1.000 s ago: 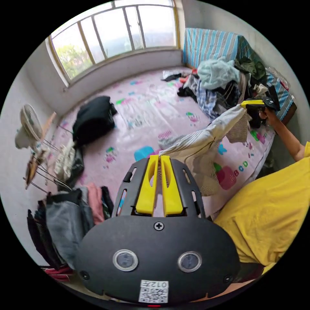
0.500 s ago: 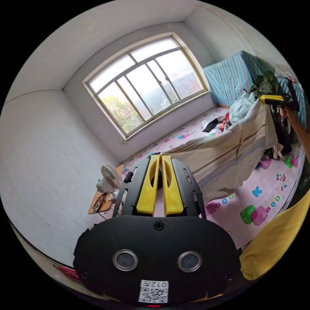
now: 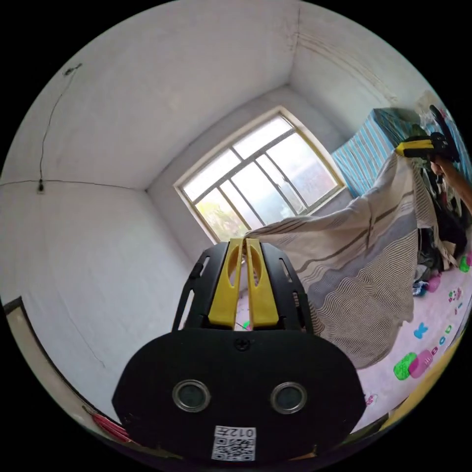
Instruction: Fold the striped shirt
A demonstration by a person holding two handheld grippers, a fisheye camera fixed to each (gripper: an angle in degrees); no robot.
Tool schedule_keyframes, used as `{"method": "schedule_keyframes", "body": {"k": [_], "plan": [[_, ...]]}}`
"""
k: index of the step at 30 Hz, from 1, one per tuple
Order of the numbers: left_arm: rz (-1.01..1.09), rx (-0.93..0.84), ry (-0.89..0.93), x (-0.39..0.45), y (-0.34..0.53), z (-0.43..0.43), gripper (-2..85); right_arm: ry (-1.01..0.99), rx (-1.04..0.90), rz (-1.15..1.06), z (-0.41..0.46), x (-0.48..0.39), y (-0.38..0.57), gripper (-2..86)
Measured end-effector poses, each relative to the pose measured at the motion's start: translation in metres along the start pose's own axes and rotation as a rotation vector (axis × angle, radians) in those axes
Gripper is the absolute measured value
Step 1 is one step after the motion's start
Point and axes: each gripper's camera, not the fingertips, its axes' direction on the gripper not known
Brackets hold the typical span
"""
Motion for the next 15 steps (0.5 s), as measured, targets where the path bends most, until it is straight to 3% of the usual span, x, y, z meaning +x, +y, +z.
{"method": "schedule_keyframes", "body": {"k": [3,15], "plan": [[-0.01,-0.123,0.087,-0.004,0.008,0.009,-0.2,-0.063,0.023,0.028,-0.022,-0.002,0.008,0.0],[0.102,-0.134,0.221,0.007,0.059,-0.079,-0.2,0.024,0.141,-0.058,-0.102,-0.038,0.017,0.0]]}}
